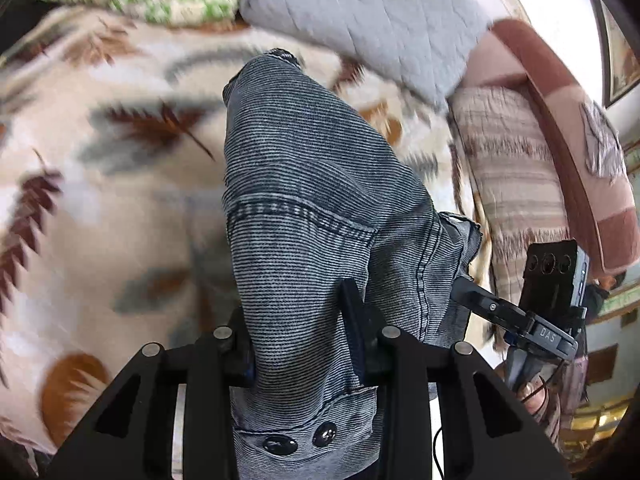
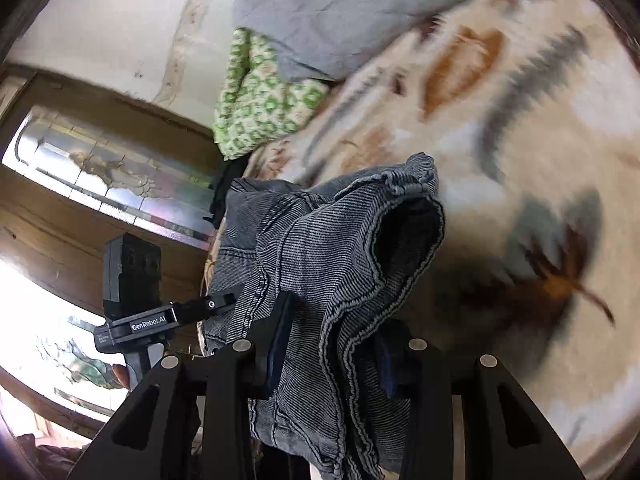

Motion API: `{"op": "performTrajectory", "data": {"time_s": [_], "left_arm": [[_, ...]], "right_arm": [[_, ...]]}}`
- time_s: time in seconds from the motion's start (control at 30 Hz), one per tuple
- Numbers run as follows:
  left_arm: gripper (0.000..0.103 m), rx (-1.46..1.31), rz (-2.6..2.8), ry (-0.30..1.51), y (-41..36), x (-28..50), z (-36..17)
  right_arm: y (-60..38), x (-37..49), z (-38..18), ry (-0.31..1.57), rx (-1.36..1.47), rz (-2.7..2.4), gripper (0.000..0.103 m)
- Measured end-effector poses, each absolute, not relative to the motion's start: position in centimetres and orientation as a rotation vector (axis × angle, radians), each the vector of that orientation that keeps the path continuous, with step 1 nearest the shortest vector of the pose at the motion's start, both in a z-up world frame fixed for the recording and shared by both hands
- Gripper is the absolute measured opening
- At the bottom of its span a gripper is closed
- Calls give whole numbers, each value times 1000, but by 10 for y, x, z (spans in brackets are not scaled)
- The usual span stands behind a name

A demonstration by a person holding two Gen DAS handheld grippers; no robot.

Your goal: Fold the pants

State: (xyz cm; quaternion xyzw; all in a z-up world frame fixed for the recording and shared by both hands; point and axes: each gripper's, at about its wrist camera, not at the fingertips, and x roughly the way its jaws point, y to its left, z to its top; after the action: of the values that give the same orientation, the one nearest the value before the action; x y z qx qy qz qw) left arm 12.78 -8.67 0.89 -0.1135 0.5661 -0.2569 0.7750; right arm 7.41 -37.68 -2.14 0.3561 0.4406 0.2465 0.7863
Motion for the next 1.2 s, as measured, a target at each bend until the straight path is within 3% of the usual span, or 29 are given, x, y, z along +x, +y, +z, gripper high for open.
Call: {"op": "performTrajectory", "data": {"time_s": [0.1, 0.27, 0.33, 0.4, 0.43, 0.47, 0.5, 0.53, 0.8, 0.93, 1.07, 1.2], "left_arm": [[37, -226, -498, 1202, -75, 151, 9], [39, -147, -364, 1234, -64, 190, -25], [44, -134, -333, 1241, -61, 198, -42], [67, -115, -315, 1208, -58, 200, -50], [74, -96, -302, 1182, -57, 200, -52], [88, -64, -276, 1150, -58, 199, -55], [97, -46, -263, 1131, -59, 199, -57], [99, -31, -254, 1112, -58, 198, -60], [100, -31, -211, 1052, -45, 172, -37], [100, -5, -135, 993, -40, 143, -26], [100, 28, -111, 938, -35, 102, -15], [100, 107, -148, 899, -42, 59, -2]], "right_arm": [[-362, 107, -14, 910, 770, 542, 48], [-329, 158, -35, 965, 685, 487, 49], [-320, 170, -51, 996, 609, 423, 49], [-315, 174, -63, 1013, 507, 373, 50], [-313, 174, -68, 1017, 444, 351, 56], [-310, 174, -74, 1022, 362, 320, 63], [-310, 172, -78, 1019, 319, 301, 78], [-312, 170, -81, 1012, 291, 284, 87], [-333, 141, -48, 1022, 378, 241, 88], [-321, 107, -30, 1082, 326, 173, 103], [-306, 64, -30, 1173, 237, 85, 103], [-298, 10, -15, 1069, 194, 18, 103]]}}
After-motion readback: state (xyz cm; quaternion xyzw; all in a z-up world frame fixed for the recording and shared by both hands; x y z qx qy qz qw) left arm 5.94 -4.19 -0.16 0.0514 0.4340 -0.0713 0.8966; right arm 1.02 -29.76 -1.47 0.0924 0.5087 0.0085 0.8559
